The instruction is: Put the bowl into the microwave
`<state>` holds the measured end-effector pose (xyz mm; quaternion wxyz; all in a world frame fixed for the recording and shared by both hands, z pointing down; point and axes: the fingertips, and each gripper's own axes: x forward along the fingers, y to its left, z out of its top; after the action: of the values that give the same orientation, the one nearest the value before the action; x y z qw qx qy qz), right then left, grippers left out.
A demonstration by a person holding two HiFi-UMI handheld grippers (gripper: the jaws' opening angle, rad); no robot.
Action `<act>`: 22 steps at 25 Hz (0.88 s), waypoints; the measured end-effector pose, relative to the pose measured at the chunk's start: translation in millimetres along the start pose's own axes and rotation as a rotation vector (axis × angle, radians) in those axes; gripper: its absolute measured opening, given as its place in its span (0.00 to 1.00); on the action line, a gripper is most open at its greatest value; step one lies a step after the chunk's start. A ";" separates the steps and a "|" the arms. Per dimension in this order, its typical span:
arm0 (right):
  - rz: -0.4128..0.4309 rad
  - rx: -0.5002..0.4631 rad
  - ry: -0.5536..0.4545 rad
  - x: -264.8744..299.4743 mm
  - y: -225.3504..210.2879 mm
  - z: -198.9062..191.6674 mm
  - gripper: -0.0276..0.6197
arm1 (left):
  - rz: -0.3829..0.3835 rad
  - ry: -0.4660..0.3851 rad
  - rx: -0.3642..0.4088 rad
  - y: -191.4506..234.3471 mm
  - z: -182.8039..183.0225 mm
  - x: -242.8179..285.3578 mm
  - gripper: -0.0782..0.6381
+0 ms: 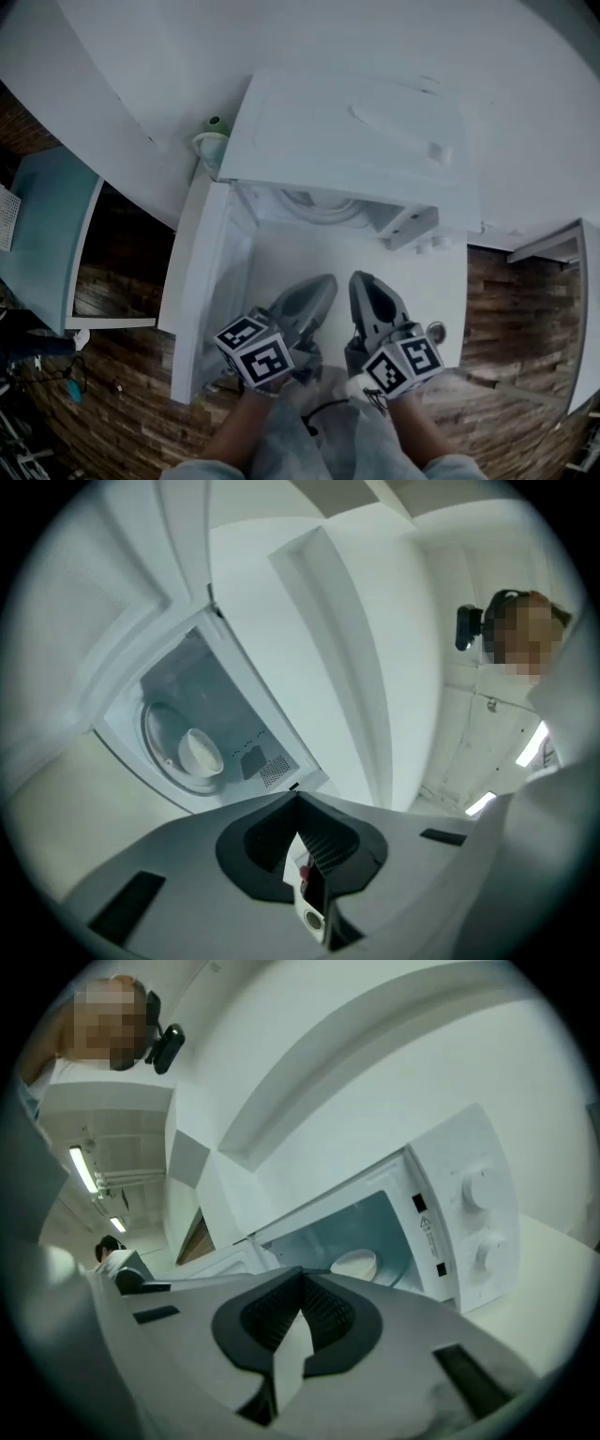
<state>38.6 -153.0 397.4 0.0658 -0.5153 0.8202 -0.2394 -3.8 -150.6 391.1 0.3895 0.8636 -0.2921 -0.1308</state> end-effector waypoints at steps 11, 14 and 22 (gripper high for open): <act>-0.056 -0.010 -0.043 -87.5 31.9 13.0 0.04 | -0.020 0.122 0.248 -68.7 -14.8 -56.8 0.11; -0.085 -0.020 -0.052 -105.8 36.7 14.9 0.04 | -0.017 0.131 0.294 -80.3 -16.1 -71.3 0.11; -0.043 -0.116 -0.046 -125.7 55.8 38.0 0.04 | 0.002 0.105 0.381 -108.0 -5.0 -82.4 0.11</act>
<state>64.5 -35.4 320.9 0.0494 -0.5412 0.8197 -0.1810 -23.6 -40.8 313.4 0.2338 0.9270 -0.2919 -0.0276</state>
